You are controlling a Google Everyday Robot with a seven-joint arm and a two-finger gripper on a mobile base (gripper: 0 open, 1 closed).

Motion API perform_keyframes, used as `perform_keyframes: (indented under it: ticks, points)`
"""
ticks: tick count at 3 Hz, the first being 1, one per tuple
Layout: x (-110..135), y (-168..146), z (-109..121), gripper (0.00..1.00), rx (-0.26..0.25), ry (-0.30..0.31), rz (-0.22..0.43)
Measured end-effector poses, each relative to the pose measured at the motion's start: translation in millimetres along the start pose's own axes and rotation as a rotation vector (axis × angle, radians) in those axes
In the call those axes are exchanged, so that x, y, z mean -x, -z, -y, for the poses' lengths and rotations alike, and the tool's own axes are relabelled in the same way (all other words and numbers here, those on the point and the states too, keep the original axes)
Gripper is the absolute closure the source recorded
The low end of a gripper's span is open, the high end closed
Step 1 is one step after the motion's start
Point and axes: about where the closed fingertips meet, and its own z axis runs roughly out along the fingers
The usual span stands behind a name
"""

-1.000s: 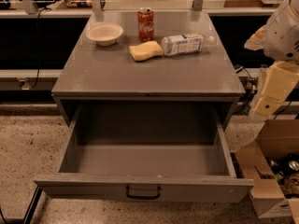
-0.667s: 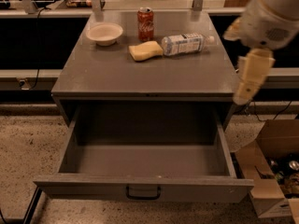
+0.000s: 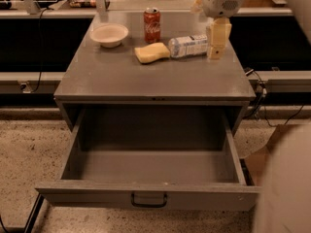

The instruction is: Place blue plastic bottle into top drawer

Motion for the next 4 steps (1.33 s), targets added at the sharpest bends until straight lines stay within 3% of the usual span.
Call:
perform_keyframes:
  ticks: [2, 4]
  points:
    - [-11, -68, 63, 0.0, 0.01, 0.004, 0.07]
    - [-11, -112, 84, 0.0, 0.023, -0.019, 0.107]
